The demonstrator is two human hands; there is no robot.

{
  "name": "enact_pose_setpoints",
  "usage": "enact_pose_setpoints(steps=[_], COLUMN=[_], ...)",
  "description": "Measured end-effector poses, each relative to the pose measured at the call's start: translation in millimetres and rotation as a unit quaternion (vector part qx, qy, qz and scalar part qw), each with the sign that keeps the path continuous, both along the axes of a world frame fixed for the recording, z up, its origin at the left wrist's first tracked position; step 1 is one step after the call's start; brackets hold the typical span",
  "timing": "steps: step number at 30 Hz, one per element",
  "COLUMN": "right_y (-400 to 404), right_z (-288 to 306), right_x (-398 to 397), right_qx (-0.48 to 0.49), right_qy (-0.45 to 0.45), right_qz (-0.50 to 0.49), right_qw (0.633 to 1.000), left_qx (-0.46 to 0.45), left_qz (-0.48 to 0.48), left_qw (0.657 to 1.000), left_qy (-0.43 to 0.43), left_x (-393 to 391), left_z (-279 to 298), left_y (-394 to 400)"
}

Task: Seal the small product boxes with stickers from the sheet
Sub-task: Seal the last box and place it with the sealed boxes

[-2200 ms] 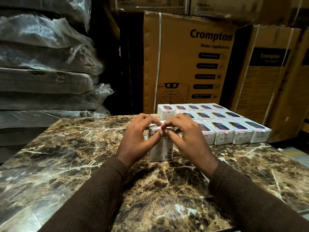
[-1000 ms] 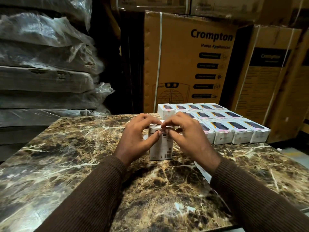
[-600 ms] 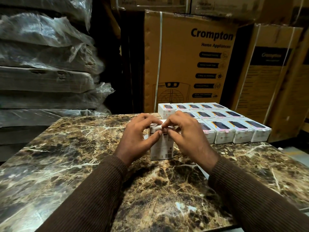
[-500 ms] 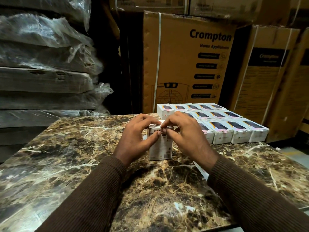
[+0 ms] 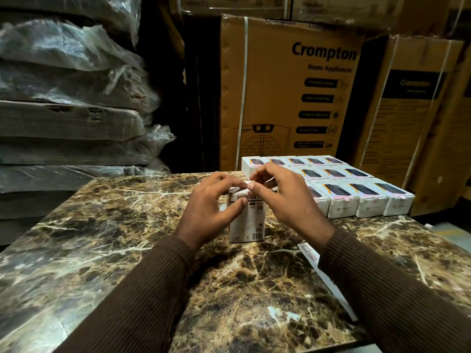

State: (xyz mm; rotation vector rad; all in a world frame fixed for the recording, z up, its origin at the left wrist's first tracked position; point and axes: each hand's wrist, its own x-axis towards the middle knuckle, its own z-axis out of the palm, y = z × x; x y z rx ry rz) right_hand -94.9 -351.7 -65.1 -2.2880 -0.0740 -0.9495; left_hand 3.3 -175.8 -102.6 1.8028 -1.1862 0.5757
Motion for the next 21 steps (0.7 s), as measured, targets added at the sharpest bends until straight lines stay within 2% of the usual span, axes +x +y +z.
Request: enact_pose_setpoints(steps=[8, 12, 17, 21], right_y=[5.3, 4.5, -2.3, -4.9], right_z=[4.0, 2.0, -12.8, -13.8], right_x=[5.0, 2.2, 0.3, -0.7], right_qx=[0.021, -0.016, -0.115, -0.128], right_qy=[0.031, -0.001, -0.05, -0.049], right_qz=[-0.022, -0.021, -0.03, -0.024], right_qw=[0.999, 1.0, 0.992, 0.99], left_qx=[0.008, 0.007, 0.003, -0.002], left_qz=[0.013, 0.023, 0.018, 0.017], left_qw=[1.0, 1.0, 1.0, 1.0], left_qy=[-0.007, 0.003, 0.009, 0.006], left_x=[-2.3, -1.3, -2.5, -3.2], left_z=[1.3, 0.8, 0.6, 2.9], left_y=[-0.3, -0.5, -0.4, 1.2])
